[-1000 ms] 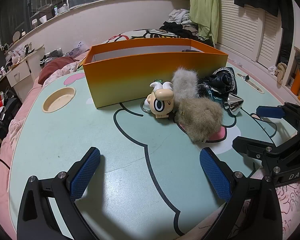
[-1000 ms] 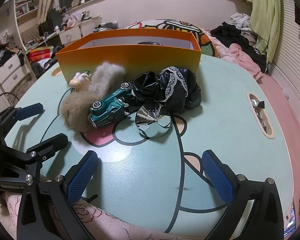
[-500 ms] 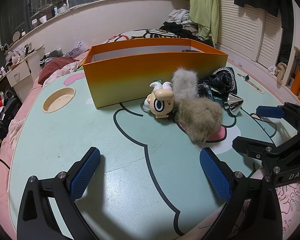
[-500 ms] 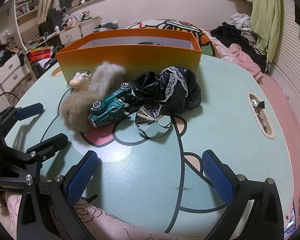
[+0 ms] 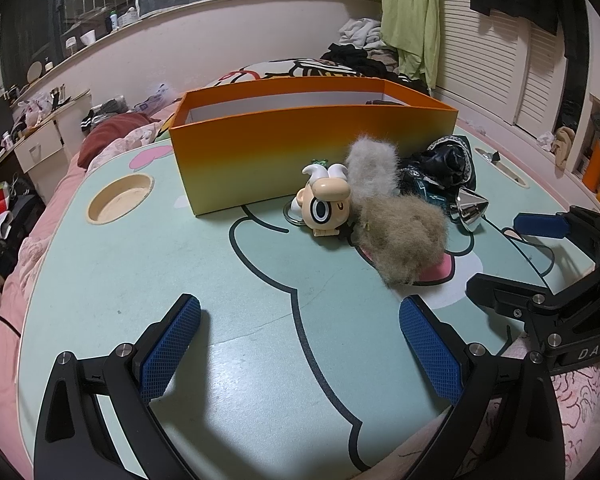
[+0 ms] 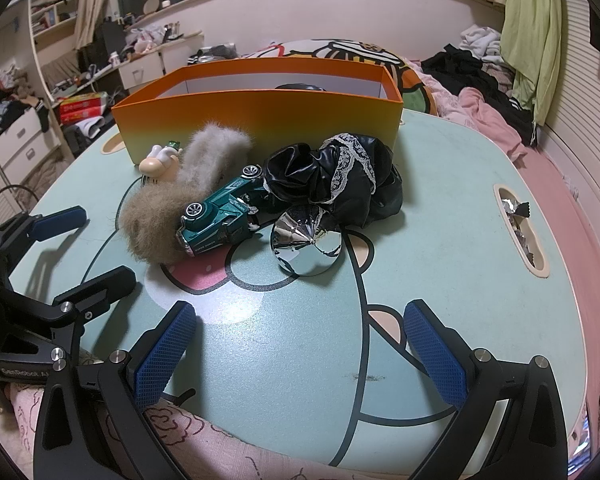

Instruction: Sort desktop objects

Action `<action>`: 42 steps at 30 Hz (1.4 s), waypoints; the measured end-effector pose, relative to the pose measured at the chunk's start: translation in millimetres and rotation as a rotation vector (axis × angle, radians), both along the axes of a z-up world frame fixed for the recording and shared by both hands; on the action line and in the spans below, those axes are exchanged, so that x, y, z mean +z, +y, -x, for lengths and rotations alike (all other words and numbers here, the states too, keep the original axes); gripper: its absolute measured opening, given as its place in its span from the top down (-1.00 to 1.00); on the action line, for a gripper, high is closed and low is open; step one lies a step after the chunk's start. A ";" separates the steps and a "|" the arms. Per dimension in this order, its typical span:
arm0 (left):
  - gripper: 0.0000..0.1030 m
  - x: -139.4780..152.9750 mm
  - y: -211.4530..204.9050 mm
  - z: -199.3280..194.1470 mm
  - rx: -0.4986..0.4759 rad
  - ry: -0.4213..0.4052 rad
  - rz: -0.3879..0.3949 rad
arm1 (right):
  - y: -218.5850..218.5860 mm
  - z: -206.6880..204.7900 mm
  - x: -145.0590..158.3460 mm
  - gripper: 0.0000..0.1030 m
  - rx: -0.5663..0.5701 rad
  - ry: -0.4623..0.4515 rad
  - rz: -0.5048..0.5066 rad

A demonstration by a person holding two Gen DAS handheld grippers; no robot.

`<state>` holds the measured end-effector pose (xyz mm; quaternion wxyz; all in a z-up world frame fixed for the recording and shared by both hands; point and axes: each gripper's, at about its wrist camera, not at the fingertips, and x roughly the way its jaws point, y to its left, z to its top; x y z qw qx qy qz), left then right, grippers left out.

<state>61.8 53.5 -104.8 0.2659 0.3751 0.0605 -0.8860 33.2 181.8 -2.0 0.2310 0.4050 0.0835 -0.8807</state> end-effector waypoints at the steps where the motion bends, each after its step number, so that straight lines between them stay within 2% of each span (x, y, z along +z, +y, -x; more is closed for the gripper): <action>1: -0.93 0.3 -0.9 -0.4 0.002 0.003 -0.001 | -0.1 -0.6 0.5 -1.00 0.000 0.000 0.000; 13: -0.92 3.3 -3.3 -4.8 -0.005 0.024 -0.026 | 1.0 -1.4 -0.3 -1.00 0.000 0.000 0.002; 15: -0.84 10.4 -7.6 -7.8 -0.024 0.050 -0.061 | 0.7 -1.7 -0.4 -1.00 0.001 0.000 0.002; 17: -0.63 17.7 -13.1 -8.8 -0.024 0.067 -0.081 | 0.7 -2.8 0.6 -1.00 0.001 0.000 0.000; 20: -0.47 33.1 -24.7 -7.6 -0.013 0.111 -0.101 | 1.0 -3.1 0.5 -1.00 0.001 0.000 0.000; 26: -0.44 47.2 -38.4 20.3 -0.026 0.140 -0.158 | 1.6 -3.1 -0.7 -1.00 0.001 0.001 0.001; 27: -0.38 46.2 -38.0 28.7 -0.022 0.125 -0.153 | 1.5 -3.8 0.4 -1.00 0.001 0.000 0.001; 29: -0.02 42.1 -41.5 41.8 -0.012 0.090 -0.158 | 1.7 -4.0 0.3 -1.00 0.001 0.001 0.001; 32: 0.24 24.4 -49.7 59.3 -0.025 0.018 -0.241 | 1.8 -4.4 0.2 -1.00 0.001 0.000 0.002; 33: 0.27 16.9 -52.3 62.1 -0.029 0.000 -0.269 | 1.8 -4.5 0.2 -1.00 0.001 0.000 0.002; 38: 0.27 22.0 -57.6 40.7 -0.030 0.108 -0.311 | 2.3 -4.9 0.1 -1.00 0.000 0.001 0.002; 42: 0.27 43.3 -57.5 9.2 -0.027 0.200 -0.246 | 2.6 -6.2 3.2 -1.00 0.000 0.003 0.015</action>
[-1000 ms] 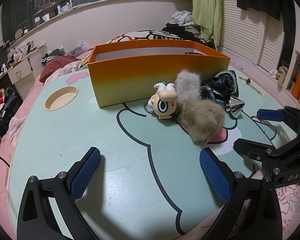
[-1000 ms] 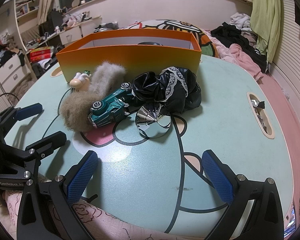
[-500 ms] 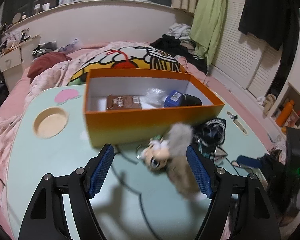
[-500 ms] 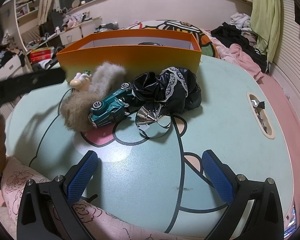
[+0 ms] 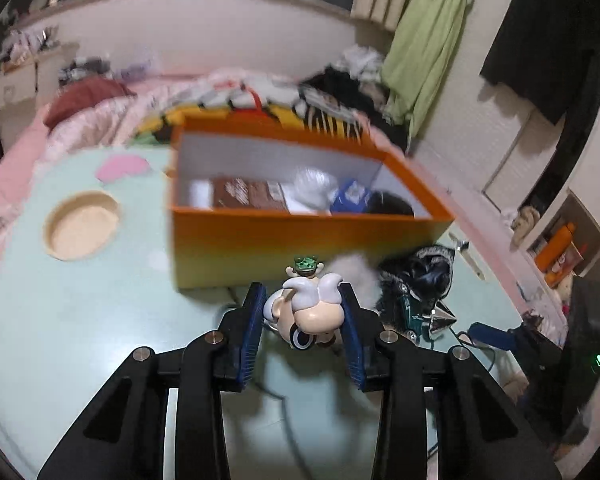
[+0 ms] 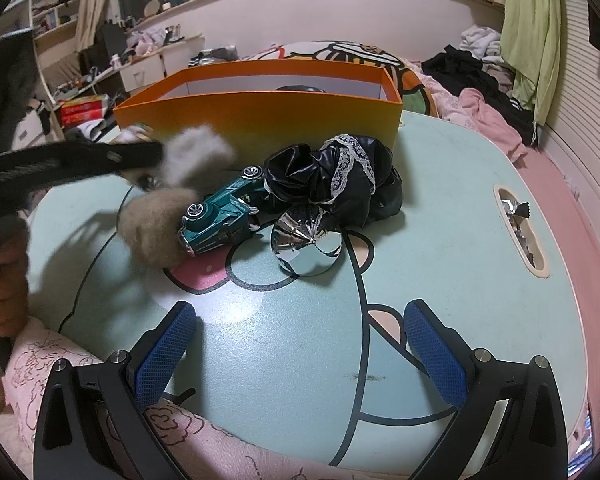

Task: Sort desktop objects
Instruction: 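Grasp the white cartoon figurine with the left gripper while the right gripper grasps the silver cone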

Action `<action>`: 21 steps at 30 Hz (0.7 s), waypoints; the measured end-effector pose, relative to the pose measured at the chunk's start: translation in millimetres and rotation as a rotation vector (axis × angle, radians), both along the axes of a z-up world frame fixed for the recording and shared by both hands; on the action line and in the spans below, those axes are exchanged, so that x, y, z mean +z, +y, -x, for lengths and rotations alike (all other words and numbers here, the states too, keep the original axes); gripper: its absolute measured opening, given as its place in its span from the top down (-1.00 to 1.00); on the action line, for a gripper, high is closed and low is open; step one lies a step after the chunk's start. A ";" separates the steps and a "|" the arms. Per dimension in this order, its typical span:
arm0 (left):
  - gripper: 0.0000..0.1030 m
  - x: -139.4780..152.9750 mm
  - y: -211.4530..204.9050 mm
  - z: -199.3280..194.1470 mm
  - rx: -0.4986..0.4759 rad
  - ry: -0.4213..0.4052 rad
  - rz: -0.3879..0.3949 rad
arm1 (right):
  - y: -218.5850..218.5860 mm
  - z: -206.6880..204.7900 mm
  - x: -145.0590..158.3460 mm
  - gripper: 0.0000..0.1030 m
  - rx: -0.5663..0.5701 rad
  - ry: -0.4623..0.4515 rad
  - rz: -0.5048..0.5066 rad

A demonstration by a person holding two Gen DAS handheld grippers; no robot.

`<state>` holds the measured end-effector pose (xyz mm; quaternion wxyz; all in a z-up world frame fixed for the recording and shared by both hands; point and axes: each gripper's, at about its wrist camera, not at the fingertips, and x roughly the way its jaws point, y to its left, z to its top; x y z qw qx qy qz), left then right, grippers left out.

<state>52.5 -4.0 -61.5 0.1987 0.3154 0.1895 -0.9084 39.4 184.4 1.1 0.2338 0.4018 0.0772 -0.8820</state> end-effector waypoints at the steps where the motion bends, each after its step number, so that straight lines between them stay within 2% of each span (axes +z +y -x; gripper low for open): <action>1: 0.27 4.0 -0.1 -6.1 0.007 0.010 0.021 | 1.2 1.2 1.3 -1.00 0.000 0.000 0.018; 3: 0.27 15.1 -4.4 -23.3 0.036 0.027 0.063 | 5.4 2.9 6.8 -1.00 -0.002 -0.005 0.077; 7: 0.27 33.7 -21.3 -45.5 0.097 0.077 0.085 | 32.8 7.0 18.0 -0.97 -0.067 0.013 0.236; 10: 0.27 42.8 -27.2 -54.0 0.119 0.108 0.098 | 48.1 14.8 24.6 -0.81 -0.142 0.015 0.299; 14: 0.27 46.7 -25.2 -56.3 0.115 0.124 0.102 | 45.5 29.7 27.3 -0.54 -0.153 -0.040 0.317; 19: 0.27 42.0 -16.0 -47.1 0.070 0.115 0.087 | 7.5 38.3 32.4 -0.42 -0.063 -0.035 0.213; 20: 0.27 39.5 -13.5 -43.7 0.054 0.108 0.082 | -2.1 42.3 31.1 -0.26 -0.040 -0.048 0.202; 21: 0.27 38.1 -11.4 -42.3 0.046 0.104 0.079 | -6.9 46.9 27.3 0.11 -0.028 -0.068 0.196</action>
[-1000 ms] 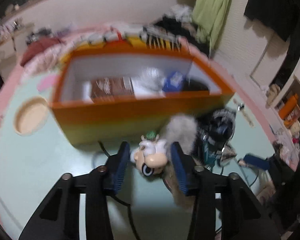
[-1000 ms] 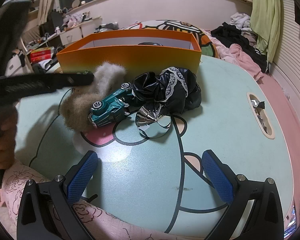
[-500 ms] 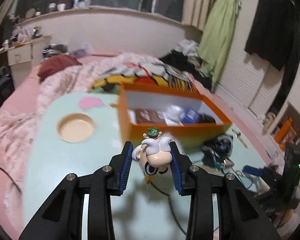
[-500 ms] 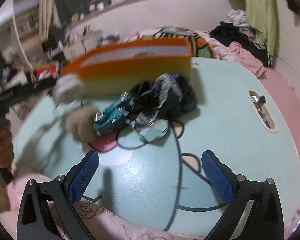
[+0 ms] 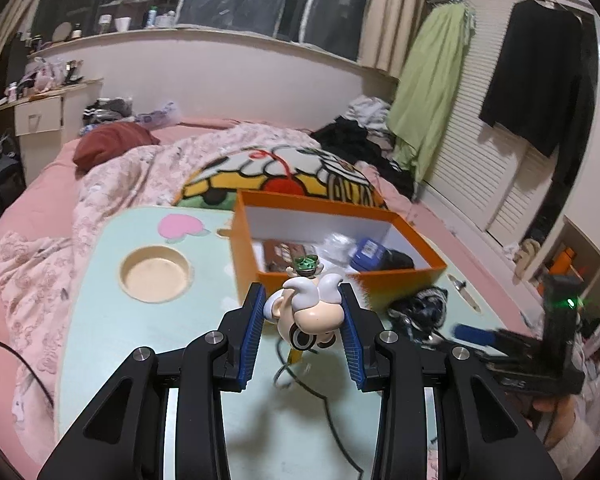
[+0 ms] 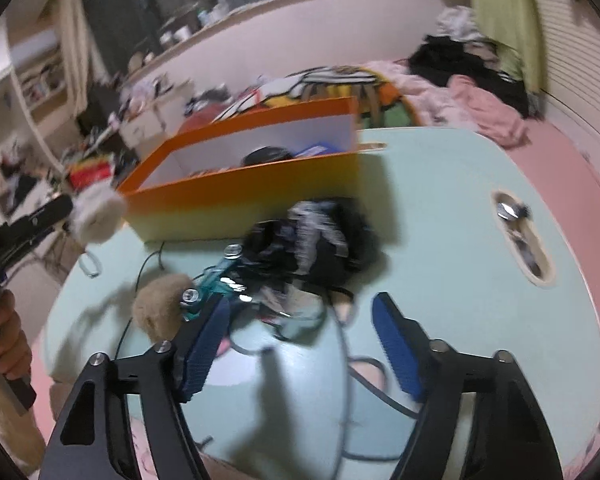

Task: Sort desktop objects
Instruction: 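Grasp the white cartoon figurine with the left gripper while the right gripper grasps the silver cone, then lower the figurine into the box with the left gripper while the right gripper drops the silver cone in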

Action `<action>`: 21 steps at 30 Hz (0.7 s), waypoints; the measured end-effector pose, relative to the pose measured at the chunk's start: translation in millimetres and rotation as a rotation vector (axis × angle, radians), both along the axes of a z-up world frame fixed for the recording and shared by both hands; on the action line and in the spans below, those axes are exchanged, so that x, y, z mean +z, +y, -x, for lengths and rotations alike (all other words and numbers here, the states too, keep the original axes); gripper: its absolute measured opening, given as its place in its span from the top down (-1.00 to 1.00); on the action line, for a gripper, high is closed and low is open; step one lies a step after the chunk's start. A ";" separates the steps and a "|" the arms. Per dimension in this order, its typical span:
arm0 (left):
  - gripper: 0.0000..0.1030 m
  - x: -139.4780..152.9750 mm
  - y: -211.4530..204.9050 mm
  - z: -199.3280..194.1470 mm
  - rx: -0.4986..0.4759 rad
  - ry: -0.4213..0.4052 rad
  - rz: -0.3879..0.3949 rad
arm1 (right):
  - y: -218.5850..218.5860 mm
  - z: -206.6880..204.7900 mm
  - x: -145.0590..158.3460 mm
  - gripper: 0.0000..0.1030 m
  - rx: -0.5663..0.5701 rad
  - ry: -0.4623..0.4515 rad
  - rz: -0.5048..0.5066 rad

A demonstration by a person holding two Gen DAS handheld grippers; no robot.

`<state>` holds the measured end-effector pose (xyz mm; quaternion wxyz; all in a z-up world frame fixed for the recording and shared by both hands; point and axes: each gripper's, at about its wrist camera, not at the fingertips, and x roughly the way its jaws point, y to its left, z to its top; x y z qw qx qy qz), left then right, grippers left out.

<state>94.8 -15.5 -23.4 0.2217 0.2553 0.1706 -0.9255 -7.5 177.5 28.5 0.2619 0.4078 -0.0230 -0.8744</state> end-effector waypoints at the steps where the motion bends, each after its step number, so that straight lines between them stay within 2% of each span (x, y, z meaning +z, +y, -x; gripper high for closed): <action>1: 0.27 -2.5 2.0 2.9 -0.012 -0.011 -0.006 | -2.5 2.7 -5.2 0.36 0.011 -0.026 -0.007; 2: 0.27 -5.9 2.8 5.6 -0.022 -0.026 -0.015 | -4.8 5.6 -9.7 0.37 0.018 -0.045 -0.009; 9: 0.27 -26.5 5.9 17.6 -0.062 -0.080 -0.046 | 7.9 -8.6 -14.9 0.40 0.021 -0.005 0.074; 10: 0.22 -35.1 6.1 25.1 -0.087 -0.127 -0.054 | 7.7 -8.3 -15.7 0.41 0.017 -0.004 0.079; 11: 0.08 -42.3 5.6 30.7 -0.093 -0.175 -0.063 | 12.1 -10.6 -15.5 0.41 0.016 -0.003 0.081; 12: 0.08 -54.9 3.8 37.6 -0.062 -0.250 -0.077 | 12.6 -11.3 -15.3 0.41 0.016 -0.001 0.081; 13: 0.09 -62.2 3.4 38.8 -0.047 -0.262 -0.089 | 11.8 -11.9 -15.1 0.41 0.017 0.003 0.076; 15: 0.27 -59.7 9.6 33.4 -0.054 -0.205 -0.054 | 12.6 -15.8 -14.4 0.41 0.018 0.012 0.071; 21: 0.27 -43.8 19.2 24.1 -0.071 -0.135 0.000 | 18.4 -19.8 -12.4 0.41 0.008 0.025 0.097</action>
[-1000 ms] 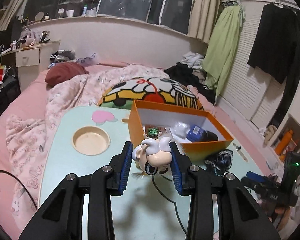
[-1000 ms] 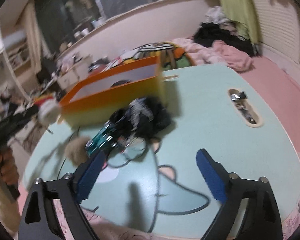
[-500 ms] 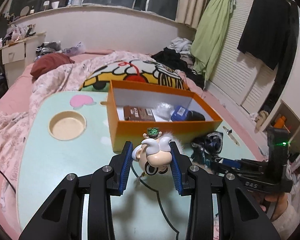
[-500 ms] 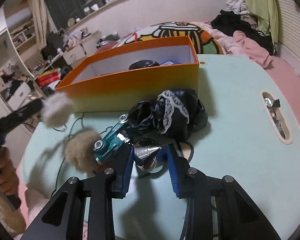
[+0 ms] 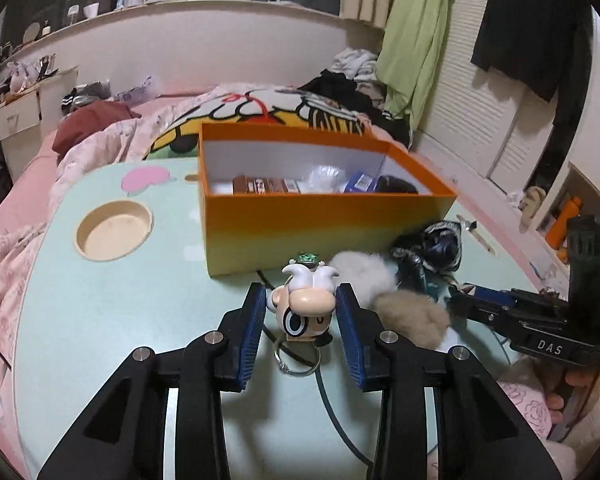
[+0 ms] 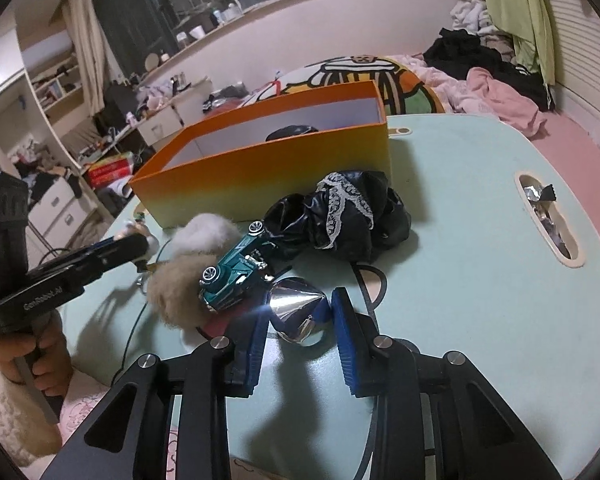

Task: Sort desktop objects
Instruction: 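Lower the figurine into the box with the left gripper while the right gripper drops the silver cone in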

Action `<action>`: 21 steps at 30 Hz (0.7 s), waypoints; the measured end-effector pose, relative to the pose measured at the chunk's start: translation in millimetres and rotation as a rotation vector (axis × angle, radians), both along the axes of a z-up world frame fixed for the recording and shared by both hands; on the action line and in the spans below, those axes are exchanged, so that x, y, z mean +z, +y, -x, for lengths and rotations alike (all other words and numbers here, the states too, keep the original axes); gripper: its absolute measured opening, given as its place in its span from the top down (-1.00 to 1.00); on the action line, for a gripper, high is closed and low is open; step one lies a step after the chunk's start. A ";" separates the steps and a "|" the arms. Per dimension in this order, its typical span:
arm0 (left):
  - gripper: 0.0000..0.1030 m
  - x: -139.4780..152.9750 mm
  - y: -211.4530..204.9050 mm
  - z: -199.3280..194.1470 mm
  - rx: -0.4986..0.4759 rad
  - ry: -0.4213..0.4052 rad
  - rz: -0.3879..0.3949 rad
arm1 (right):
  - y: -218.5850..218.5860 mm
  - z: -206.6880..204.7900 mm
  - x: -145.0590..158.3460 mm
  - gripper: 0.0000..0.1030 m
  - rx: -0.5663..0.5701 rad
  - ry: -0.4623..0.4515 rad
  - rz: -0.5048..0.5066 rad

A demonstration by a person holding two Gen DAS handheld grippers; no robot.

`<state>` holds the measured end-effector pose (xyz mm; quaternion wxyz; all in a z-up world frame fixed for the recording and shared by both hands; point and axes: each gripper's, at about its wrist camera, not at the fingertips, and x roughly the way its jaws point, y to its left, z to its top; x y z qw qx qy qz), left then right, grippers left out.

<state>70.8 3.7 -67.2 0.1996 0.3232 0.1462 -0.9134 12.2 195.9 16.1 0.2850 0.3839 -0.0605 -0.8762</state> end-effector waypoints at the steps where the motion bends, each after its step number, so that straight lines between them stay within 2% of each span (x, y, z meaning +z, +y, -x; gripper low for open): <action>1: 0.27 2.6 0.4 -0.6 -0.002 0.007 -0.002 | 1.7 -1.6 1.8 0.41 -0.004 0.009 0.007; 5: 0.27 22.9 -2.6 -6.9 -0.004 0.074 -0.008 | 5.5 -9.4 19.4 0.42 -0.014 0.071 0.034; 8: 0.27 46.9 -4.0 -4.3 -0.006 0.130 0.017 | 0.7 -1.7 43.2 0.42 0.004 0.092 0.083; 12: 0.27 79.3 -10.7 22.9 -0.014 0.186 0.065 | -25.2 31.4 89.2 0.42 -0.011 0.203 0.084; 15: 0.27 89.3 -29.3 46.9 0.024 0.204 0.049 | -47.6 69.1 106.4 0.41 -0.032 0.219 0.086; 17: 0.26 85.4 -44.2 61.7 0.069 0.183 0.023 | -60.2 89.2 105.0 0.40 -0.045 0.213 0.050; 18: 0.24 77.7 -54.7 68.6 0.108 0.157 -0.010 | -68.0 100.2 98.9 0.14 -0.049 0.191 0.010; 19: 0.00 68.7 -61.9 72.9 0.124 0.135 -0.048 | -76.2 112.4 86.8 -0.11 -0.055 0.140 -0.051; 20: -0.35 56.9 -69.1 76.6 0.124 0.106 -0.096 | -80.2 119.5 73.8 -0.50 -0.064 0.099 -0.090; 21: -0.44 42.6 -74.8 80.0 0.122 0.070 -0.136 | -80.2 121.7 63.8 -0.56 -0.068 0.075 -0.108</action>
